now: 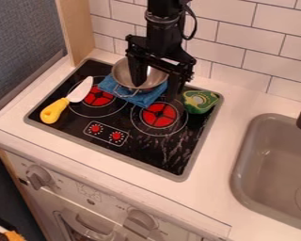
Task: Moved the knife to the lower left corner of the stove
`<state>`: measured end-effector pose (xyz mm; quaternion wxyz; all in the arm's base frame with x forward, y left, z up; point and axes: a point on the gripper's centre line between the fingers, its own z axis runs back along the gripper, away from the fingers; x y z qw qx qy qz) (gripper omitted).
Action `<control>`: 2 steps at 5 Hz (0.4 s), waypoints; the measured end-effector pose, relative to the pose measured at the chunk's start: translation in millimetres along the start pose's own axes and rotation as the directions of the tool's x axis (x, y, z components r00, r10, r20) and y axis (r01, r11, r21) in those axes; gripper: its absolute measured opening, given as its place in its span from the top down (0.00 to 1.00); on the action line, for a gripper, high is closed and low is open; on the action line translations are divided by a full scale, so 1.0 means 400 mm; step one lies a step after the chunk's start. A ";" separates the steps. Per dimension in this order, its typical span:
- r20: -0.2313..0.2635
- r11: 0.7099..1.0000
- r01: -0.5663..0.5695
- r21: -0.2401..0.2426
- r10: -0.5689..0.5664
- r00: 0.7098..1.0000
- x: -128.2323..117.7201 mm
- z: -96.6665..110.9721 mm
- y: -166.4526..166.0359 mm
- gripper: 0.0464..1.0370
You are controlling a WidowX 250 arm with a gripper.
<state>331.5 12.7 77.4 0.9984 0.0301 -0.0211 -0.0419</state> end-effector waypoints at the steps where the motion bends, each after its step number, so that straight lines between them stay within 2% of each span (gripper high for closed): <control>1: -0.027 1.000 0.002 -0.005 -0.002 1.000 -0.007 -0.021 -0.002 0.04; 2: -0.069 0.997 -0.072 -0.023 0.070 0.995 -0.059 -0.045 0.075 0.04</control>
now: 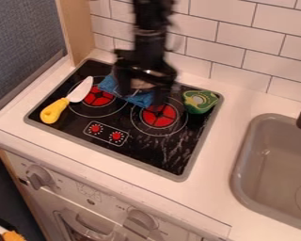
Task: Moved the knife to the lower left corner of the stove
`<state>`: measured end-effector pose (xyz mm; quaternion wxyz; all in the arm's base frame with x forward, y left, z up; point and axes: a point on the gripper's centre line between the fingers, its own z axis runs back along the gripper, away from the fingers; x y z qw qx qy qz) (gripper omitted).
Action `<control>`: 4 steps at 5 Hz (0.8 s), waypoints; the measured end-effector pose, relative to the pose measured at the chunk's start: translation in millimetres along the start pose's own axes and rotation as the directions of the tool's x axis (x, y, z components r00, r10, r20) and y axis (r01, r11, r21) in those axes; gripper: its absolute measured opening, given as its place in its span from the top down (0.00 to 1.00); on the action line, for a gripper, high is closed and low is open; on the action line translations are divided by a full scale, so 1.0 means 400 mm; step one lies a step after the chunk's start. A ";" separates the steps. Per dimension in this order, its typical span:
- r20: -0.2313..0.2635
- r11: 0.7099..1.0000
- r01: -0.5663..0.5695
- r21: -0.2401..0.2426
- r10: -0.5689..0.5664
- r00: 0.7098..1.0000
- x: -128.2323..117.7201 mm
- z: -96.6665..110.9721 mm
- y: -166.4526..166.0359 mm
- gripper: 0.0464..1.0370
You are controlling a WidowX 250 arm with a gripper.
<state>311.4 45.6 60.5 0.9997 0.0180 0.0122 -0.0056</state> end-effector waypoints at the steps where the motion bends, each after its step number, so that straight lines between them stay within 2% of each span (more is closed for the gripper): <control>1: 0.021 0.996 -0.082 0.019 0.082 0.996 -0.046 0.038 0.101 0.04; 2: -0.010 0.990 -0.123 0.069 0.124 0.992 -0.097 0.024 0.191 0.04; 3: -0.024 0.985 -0.092 0.146 0.097 0.995 -0.102 -0.009 0.252 0.04; 4: -0.045 0.978 -0.077 0.192 0.087 0.995 -0.111 -0.042 0.305 0.04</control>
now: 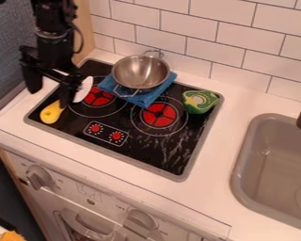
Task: Moved the knife to the lower left corner of the stove
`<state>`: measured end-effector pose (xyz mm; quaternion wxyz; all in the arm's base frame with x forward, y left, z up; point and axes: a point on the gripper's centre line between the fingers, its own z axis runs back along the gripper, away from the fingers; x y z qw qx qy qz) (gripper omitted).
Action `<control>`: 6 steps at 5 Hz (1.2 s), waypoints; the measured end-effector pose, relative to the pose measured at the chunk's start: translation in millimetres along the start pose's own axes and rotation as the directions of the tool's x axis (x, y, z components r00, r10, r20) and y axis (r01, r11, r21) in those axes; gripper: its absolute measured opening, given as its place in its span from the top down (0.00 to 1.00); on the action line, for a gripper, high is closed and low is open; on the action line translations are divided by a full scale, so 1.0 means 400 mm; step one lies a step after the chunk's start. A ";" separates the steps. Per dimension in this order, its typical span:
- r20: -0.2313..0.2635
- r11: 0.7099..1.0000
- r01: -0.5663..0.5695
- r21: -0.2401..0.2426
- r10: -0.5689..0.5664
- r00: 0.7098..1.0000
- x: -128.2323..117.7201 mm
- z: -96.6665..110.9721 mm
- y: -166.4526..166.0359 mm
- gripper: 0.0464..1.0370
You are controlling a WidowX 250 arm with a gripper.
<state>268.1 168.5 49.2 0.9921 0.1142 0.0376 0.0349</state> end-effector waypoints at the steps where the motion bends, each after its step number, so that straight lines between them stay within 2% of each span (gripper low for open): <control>1: -0.001 1.000 0.005 0.014 -0.005 1.000 0.006 -0.044 0.014 0.04; 2: 0.013 1.000 -0.001 0.021 0.000 1.000 0.008 -0.058 0.022 0.04; 3: 0.028 0.998 -0.061 -0.014 0.062 0.998 -0.009 -0.084 0.029 0.11; 4: 0.019 0.995 -0.094 -0.041 0.095 0.995 -0.015 -0.103 0.023 0.43; 5: 0.020 0.993 -0.102 -0.051 0.103 0.994 -0.017 -0.106 0.018 0.54; 6: 0.027 0.992 -0.098 -0.074 0.100 0.995 -0.015 -0.101 0.008 0.54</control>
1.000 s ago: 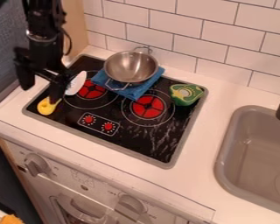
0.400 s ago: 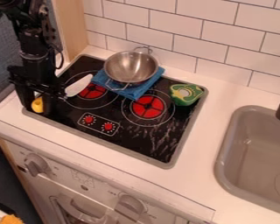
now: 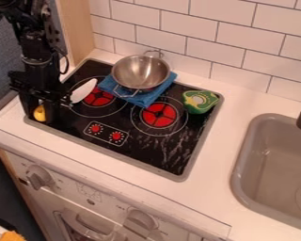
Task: Moved the knife to the lower left corner of the stove
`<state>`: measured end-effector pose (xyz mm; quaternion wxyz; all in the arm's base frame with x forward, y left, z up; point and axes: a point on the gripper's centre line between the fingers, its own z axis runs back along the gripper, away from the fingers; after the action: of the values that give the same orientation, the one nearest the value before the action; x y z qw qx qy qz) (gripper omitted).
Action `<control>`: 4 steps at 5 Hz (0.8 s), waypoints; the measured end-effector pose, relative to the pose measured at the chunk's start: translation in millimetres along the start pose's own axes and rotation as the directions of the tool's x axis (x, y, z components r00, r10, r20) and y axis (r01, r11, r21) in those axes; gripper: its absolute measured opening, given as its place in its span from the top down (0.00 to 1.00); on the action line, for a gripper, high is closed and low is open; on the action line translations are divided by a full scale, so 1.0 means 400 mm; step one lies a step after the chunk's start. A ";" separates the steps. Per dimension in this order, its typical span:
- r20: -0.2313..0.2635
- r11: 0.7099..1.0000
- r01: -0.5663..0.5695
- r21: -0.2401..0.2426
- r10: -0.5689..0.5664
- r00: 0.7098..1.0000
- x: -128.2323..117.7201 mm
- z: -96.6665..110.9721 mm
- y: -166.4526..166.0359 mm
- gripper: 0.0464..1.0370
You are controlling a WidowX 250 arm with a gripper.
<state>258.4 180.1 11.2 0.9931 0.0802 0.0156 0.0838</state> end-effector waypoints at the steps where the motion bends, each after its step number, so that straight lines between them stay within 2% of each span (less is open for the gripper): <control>1: 0.079 0.997 -0.055 0.052 0.051 0.996 -0.004 0.128 -0.012 0.54; 2: 0.103 0.998 -0.053 0.043 0.048 0.994 -0.032 0.266 -0.115 0.54; 3: 0.061 0.999 -0.043 -0.010 0.043 0.997 -0.092 0.326 -0.207 0.54; 4: -0.005 0.992 0.070 -0.105 -0.071 0.997 -0.123 0.246 -0.340 0.54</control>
<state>236.4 24.0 87.0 0.9982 0.0272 0.0184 0.0495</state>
